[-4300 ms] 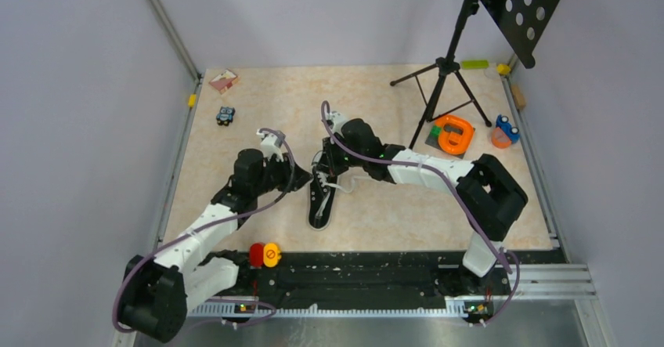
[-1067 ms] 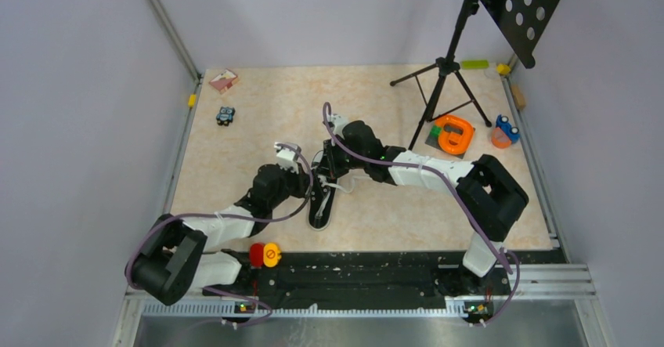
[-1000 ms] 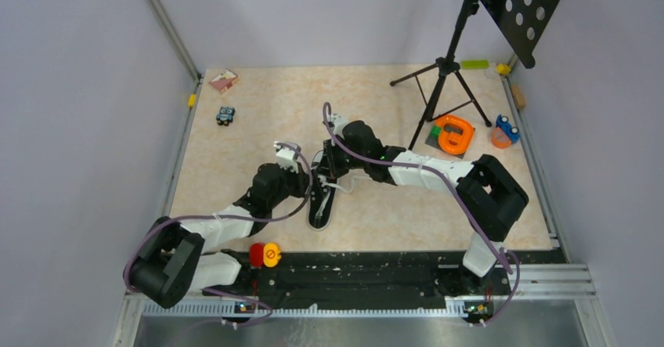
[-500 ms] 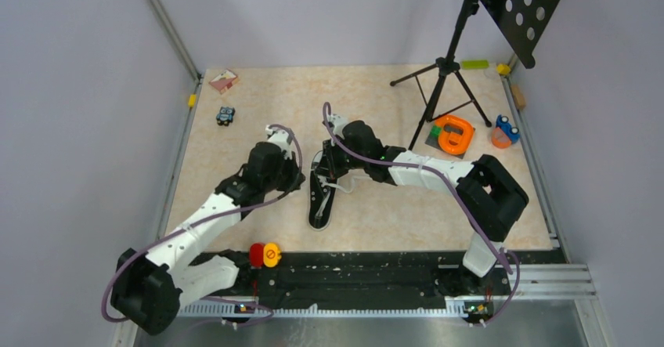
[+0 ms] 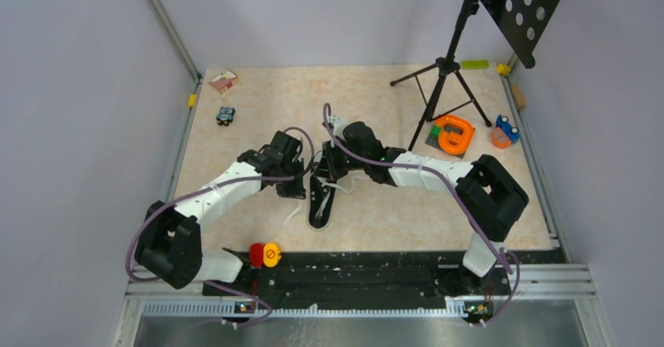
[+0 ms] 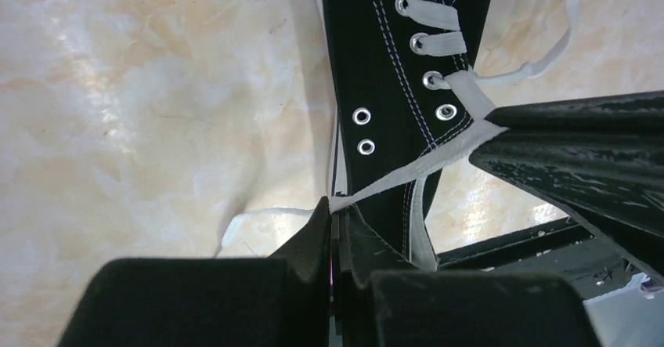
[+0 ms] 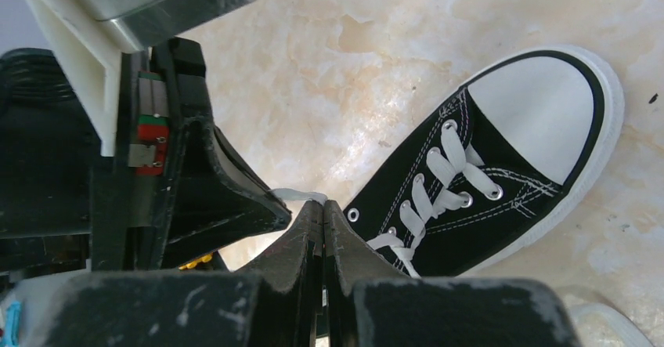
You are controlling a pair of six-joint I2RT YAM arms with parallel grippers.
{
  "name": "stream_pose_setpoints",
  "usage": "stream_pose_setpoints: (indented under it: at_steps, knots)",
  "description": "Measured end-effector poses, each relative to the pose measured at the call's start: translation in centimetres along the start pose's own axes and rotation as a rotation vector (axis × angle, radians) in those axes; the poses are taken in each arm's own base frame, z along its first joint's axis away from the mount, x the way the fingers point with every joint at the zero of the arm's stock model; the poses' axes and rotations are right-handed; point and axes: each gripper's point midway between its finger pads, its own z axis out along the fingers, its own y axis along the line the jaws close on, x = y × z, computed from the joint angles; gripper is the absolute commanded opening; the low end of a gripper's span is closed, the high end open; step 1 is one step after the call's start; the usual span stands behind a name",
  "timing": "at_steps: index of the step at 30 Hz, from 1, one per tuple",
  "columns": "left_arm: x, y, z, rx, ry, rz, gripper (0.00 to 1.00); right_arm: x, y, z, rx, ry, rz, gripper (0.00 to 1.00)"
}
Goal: Tie the shoes
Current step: Wrap the shoelace around the shoelace.
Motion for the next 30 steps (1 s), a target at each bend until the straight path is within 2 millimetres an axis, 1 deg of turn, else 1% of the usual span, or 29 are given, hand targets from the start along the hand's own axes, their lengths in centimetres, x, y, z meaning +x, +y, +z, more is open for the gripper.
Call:
stream_pose_setpoints:
  at_steps: [5, 11, 16, 20, 24, 28, 30]
  knots:
    - [0.1, -0.7, 1.8, 0.086, -0.032, 0.057, 0.00, 0.3, -0.1, 0.0, 0.004, 0.009, 0.003, 0.00]
    - [-1.6, -2.5, 3.0, 0.190, -0.109, 0.143, 0.00, 0.0, -0.6, 0.1, 0.030, -0.012, 0.002, 0.00]
    - [-2.5, -3.8, 4.2, 0.265, -0.140, 0.180, 0.00, 0.2, -1.8, 0.2, 0.081, -0.036, 0.017, 0.00]
    - [-2.4, -4.2, 5.2, 0.293, -0.140, 0.188, 0.00, 0.3, -2.6, 0.1, 0.117, -0.044, 0.036, 0.00]
    - [-2.2, -4.1, 5.5, 0.310, -0.156, 0.193, 0.01, 0.1, -2.9, 0.1, 0.131, -0.055, 0.042, 0.00]
    - [-2.3, -4.3, 5.0, 0.324, -0.176, 0.215, 0.26, 0.0, -3.0, 0.1, 0.135, -0.059, 0.046, 0.00]
    - [-2.5, -4.5, 4.6, 0.331, -0.190, 0.231, 0.33, 0.0, -3.0, 0.1, 0.135, -0.059, 0.051, 0.00]
